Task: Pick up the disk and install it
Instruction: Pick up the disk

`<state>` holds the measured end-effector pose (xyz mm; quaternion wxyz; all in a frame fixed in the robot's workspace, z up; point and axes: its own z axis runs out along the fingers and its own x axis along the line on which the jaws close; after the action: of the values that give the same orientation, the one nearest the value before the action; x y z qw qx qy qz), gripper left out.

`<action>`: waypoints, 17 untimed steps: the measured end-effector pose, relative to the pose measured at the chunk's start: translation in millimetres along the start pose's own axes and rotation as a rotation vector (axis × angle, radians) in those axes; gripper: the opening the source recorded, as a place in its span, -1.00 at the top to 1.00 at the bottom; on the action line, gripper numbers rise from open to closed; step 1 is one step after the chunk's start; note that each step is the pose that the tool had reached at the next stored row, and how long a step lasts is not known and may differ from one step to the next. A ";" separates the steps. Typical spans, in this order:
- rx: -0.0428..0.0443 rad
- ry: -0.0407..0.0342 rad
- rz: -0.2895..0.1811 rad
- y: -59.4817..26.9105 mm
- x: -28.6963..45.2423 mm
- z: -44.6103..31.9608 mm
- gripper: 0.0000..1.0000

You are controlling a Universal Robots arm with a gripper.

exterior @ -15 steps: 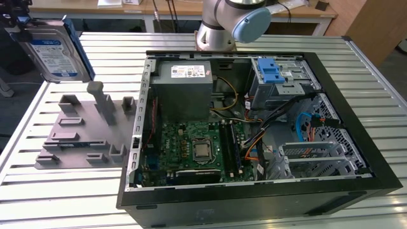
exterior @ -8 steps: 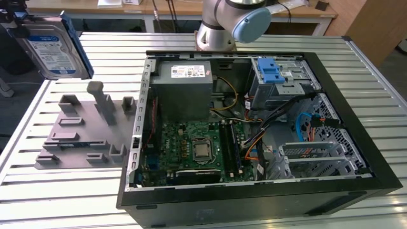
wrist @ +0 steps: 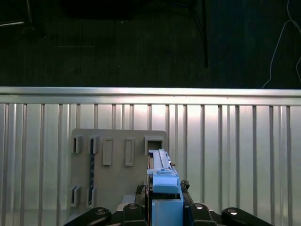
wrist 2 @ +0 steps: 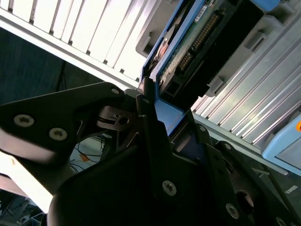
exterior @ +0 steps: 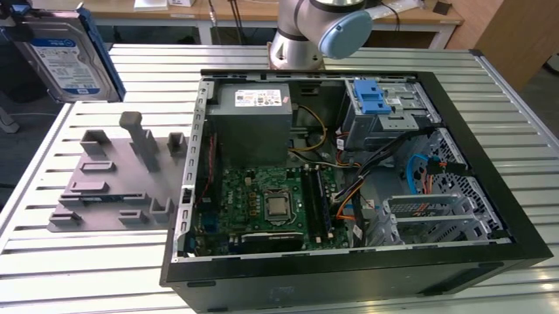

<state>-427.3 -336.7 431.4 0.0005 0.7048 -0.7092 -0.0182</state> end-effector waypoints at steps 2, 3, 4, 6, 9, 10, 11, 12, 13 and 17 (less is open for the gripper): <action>0.0001 -0.0001 0.000 0.1 -0.2 -5.7 0.27; 0.0001 0.0000 0.000 0.2 -0.2 -8.6 0.27; 0.0000 0.0000 0.000 0.3 -0.3 -11.4 0.27; 0.0001 -0.0001 0.000 0.4 -0.4 -16.3 0.27; 0.0000 0.0000 0.000 0.6 -0.6 -23.2 0.27; 0.0000 0.0000 0.000 0.7 -0.6 -24.7 0.27; 0.0000 0.0000 0.000 0.7 -0.6 -25.7 0.27; 0.0000 0.0000 0.000 0.7 -0.7 -26.7 0.27; 0.0000 0.0000 0.000 0.7 -0.7 -28.4 0.27; 0.0000 0.0000 0.000 1.0 -0.9 -37.9 0.27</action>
<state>-427.4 -336.7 469.3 0.0005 0.7048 -0.7092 -0.0182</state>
